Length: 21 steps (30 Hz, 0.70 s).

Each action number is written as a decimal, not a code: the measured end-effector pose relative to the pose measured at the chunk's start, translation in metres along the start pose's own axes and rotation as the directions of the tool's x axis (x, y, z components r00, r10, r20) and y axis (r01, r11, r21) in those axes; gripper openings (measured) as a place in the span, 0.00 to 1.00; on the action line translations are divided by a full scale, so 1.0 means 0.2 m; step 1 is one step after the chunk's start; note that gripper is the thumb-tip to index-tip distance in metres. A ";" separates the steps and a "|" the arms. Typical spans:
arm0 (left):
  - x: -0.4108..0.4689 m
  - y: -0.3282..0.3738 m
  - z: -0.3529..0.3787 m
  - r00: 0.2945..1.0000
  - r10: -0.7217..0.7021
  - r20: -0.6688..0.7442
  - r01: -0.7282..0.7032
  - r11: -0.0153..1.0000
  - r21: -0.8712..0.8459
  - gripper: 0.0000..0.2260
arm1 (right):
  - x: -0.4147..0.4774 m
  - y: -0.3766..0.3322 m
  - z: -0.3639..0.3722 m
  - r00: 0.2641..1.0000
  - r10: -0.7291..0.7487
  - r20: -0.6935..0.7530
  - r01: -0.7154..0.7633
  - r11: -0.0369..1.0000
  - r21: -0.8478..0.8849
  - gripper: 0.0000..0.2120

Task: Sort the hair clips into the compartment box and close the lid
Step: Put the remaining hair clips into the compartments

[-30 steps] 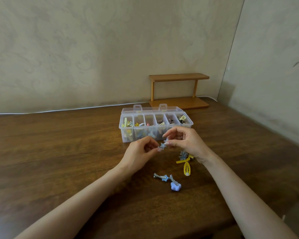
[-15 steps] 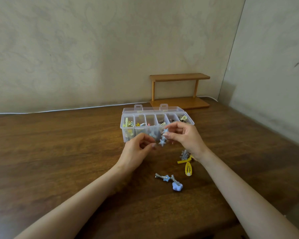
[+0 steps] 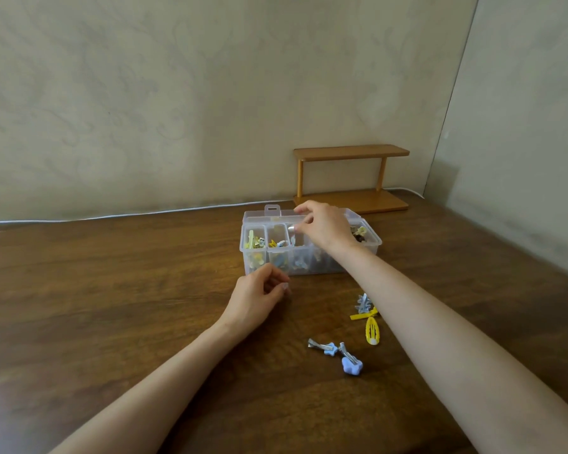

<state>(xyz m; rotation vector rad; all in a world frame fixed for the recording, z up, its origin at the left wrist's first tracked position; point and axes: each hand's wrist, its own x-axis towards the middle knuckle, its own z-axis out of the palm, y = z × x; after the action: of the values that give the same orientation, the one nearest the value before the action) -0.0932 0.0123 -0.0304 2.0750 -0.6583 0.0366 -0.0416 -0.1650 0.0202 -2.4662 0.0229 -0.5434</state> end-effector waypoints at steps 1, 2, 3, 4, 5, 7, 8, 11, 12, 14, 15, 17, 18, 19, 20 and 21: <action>0.00 0.00 0.00 1.000 0.003 0.003 -0.003 1.000 0.003 0.04 | 0.00 0.00 0.00 1.000 -0.015 -0.016 0.014 0.999 -0.051 0.16; 0.00 0.00 0.00 1.000 0.007 0.007 -0.007 1.000 0.006 0.04 | -0.01 0.01 -0.02 0.999 -0.031 -0.045 0.027 0.997 -0.073 0.15; 0.00 0.00 0.01 1.000 0.010 0.010 -0.010 1.000 0.008 0.04 | -0.03 0.01 -0.03 0.997 -0.039 -0.068 0.035 0.997 -0.065 0.14; 0.00 0.00 0.01 1.000 0.013 0.012 -0.013 1.000 0.011 0.04 | -0.05 0.01 -0.06 0.996 -0.043 -0.081 0.040 0.998 -0.041 0.13; 0.00 0.00 0.01 1.000 0.017 0.015 -0.018 1.000 0.013 0.04 | -0.07 0.02 -0.08 0.995 -0.045 -0.085 0.043 0.999 -0.020 0.11; 0.00 0.00 0.02 0.999 0.026 0.023 -0.026 0.999 0.021 0.04 | -0.12 0.03 -0.13 0.994 -0.057 -0.092 0.057 0.998 0.003 0.09; 0.00 0.00 0.02 0.999 0.029 0.027 -0.030 0.999 0.025 0.04 | -0.15 0.04 -0.15 0.992 -0.066 -0.105 0.067 0.998 0.011 0.08; 0.00 0.01 0.02 0.998 0.046 0.036 -0.047 0.998 0.033 0.04 | -0.26 0.09 -0.21 0.988 -0.082 -0.132 0.089 0.995 0.045 0.06; 0.00 0.01 0.02 0.998 0.049 0.044 -0.050 0.998 0.029 0.04 | -0.30 0.11 -0.23 0.989 -0.082 -0.119 0.089 0.994 0.056 0.06; -0.01 0.02 0.02 0.997 0.052 0.060 -0.052 0.999 0.007 0.04 | -0.37 0.15 -0.28 0.996 -0.064 -0.057 0.067 0.996 0.058 0.06; -0.01 0.03 0.02 0.996 0.054 0.068 -0.054 0.999 -0.006 0.04 | -0.41 0.18 -0.30 0.999 -0.043 -0.002 0.043 0.998 0.051 0.06; -0.01 0.04 0.02 0.994 0.064 0.091 -0.062 0.998 -0.028 0.04 | -0.46 0.24 -0.34 0.989 0.008 0.151 -0.013 0.999 0.035 0.08; -0.01 0.05 0.03 0.992 0.072 0.106 -0.068 0.997 -0.034 0.04 | -0.48 0.26 -0.36 0.974 0.028 0.224 -0.038 0.999 0.036 0.10; -0.02 0.05 0.03 0.989 0.081 0.124 -0.077 0.996 -0.033 0.05 | -0.50 0.28 -0.37 0.957 0.045 0.285 -0.059 0.997 0.040 0.12; -0.02 0.06 0.03 0.985 0.091 0.145 -0.088 0.996 -0.028 0.05 | -0.52 0.30 -0.38 0.942 0.054 0.331 -0.071 0.997 0.042 0.14; -0.02 0.07 0.03 0.981 0.100 0.168 -0.099 0.995 -0.019 0.05 | -0.54 0.31 -0.39 0.930 0.057 0.362 -0.077 0.996 0.039 0.16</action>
<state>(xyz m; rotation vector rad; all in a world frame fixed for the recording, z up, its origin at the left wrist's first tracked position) -0.1044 0.0043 -0.0246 2.0480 -0.8635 -0.0867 -0.1629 -0.2433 0.0015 -2.4658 -0.0543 -0.0535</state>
